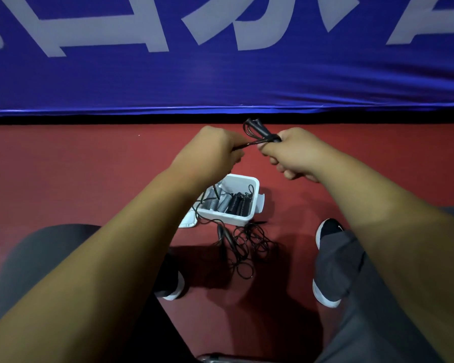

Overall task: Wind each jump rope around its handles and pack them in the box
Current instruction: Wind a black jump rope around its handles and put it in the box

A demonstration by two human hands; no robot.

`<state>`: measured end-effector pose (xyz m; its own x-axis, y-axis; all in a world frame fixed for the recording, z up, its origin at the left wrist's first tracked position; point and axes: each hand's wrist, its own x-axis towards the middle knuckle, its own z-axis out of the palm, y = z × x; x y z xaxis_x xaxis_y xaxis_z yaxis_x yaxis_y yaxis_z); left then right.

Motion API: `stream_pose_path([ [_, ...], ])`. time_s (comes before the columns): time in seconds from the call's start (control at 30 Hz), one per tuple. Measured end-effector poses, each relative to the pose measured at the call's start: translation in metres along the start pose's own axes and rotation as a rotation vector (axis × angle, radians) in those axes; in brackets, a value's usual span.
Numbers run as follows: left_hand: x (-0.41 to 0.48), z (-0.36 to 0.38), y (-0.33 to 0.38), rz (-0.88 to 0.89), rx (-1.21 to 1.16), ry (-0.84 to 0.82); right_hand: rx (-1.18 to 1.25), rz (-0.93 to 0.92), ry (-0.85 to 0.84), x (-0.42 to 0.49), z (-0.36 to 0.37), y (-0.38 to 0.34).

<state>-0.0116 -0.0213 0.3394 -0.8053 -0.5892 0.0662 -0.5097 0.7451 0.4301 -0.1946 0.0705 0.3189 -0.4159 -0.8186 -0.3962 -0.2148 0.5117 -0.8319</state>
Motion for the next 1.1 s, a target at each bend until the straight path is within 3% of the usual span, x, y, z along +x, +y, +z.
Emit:
stream_pose_path([
  [0.17, 0.003, 0.014, -0.006, -0.136, 0.182, 0.129, 0.329, 0.058, -0.221, -0.007, -0.001, -0.008],
  [0.3, 0.001, 0.012, -0.005, -0.111, -0.005, 0.136, 0.469, 0.069, -0.309, -0.014, -0.001, -0.013],
  [0.4, 0.002, 0.01, -0.004, -0.053, -0.064, 0.154, 0.527, 0.1, -0.28, -0.015, 0.0, -0.014],
  [0.5, 0.0, 0.01, 0.003, -0.058, -0.39, 0.073, 0.601, 0.14, -0.205, -0.012, 0.0, -0.014],
  [0.6, -0.003, 0.007, 0.01, -0.135, -0.814, -0.047, 0.634, 0.122, -0.152, -0.008, 0.0, -0.014],
  [0.67, -0.004, 0.004, 0.009, -0.164, -0.97, -0.054, 0.649, 0.101, -0.151, -0.007, 0.001, -0.015],
  [0.83, -0.003, -0.005, -0.004, -0.113, -0.813, -0.122, 0.728, 0.051, -0.187, -0.012, -0.002, -0.021],
  [0.93, -0.004, -0.01, -0.01, -0.154, -0.723, -0.178, 0.659, 0.016, -0.231, -0.019, -0.003, -0.022],
  [1.1, -0.002, -0.019, -0.016, -0.298, -1.091, -0.159, 0.537, -0.007, -0.323, -0.026, 0.0, -0.021],
])
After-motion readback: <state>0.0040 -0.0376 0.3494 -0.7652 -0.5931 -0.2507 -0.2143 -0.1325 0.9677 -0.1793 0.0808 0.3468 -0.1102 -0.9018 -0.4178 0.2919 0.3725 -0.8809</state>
